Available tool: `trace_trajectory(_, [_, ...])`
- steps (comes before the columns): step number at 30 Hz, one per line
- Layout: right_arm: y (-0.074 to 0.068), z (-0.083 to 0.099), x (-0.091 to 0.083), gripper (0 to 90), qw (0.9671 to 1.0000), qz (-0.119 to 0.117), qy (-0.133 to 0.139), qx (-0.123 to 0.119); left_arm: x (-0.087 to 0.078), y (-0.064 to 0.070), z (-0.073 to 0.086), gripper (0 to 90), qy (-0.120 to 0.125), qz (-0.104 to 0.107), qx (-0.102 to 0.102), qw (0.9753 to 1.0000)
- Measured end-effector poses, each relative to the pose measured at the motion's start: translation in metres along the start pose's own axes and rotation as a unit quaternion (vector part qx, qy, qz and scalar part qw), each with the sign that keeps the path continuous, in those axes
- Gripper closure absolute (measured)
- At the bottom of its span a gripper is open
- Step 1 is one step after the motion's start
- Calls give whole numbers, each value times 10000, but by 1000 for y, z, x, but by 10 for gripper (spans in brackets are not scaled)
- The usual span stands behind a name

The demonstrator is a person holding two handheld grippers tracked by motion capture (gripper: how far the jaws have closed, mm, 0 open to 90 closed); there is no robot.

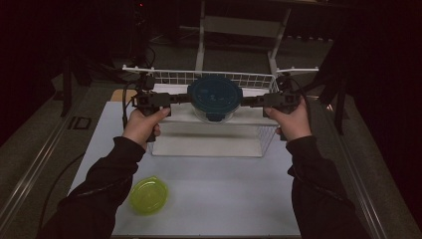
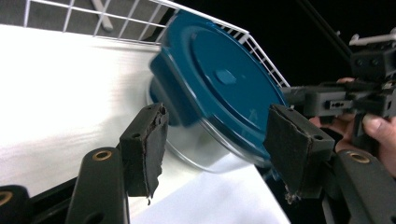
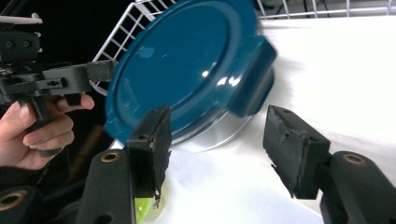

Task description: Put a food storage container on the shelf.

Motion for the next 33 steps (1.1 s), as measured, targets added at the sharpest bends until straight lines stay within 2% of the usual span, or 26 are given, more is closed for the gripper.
trace_trajectory(3, [-8,6,-4,428,9996,41,94,-244,-5,5,2,380,157,76,117,9998])
trace_trajectory(6, [-18,13,-7,449,9987,33,138,-495,-9,7,4,380,184,37,198,9996])
trace_trajectory(9, [-28,22,-5,512,9973,-5,138,-728,-13,10,8,357,229,11,359,9991])
trace_trajectory(11, [-33,30,-3,577,9964,-28,89,-844,-15,13,12,334,258,73,550,9981])
trace_trajectory(14, [-40,42,3,687,9957,-74,59,-926,-18,17,21,272,288,61,881,9957])
trace_trajectory(16, [-45,50,8,769,9952,-114,37,-967,-18,17,28,240,283,-33,1103,9935])
trace_trajectory(20, [-52,61,20,895,9937,-3,37,-1119,-20,17,45,137,310,-194,1414,9893])
trace_trajectory(23, [-57,63,26,899,9934,-59,46,-1148,-20,16,56,70,338,-331,1630,9855])
trace_trajectory(24, [-60,64,29,899,9932,-70,33,-1163,-20,16,56,34,338,-331,1630,9855])
trace_trajectory(25, [-61,65,31,899,9929,-54,23,-1191,-20,15,65,22,355,-410,1771,9827])
trace_trajectory(26, [-63,66,35,899,9927,-78,14,-1203,-20,15,69,15,341,-444,1814,9818])
trace_trajectory(33, [-69,62,50,900,9933,-112,43,-1149,-23,15,93,1,366,-462,1999,9780])
Point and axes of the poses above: each handheld gripper's, and its own axes: x roughly forward along the jaws, z roughly out of its underside, y roughly to its right, the point moved 10 cm from there along x, roughly forward along the jaws
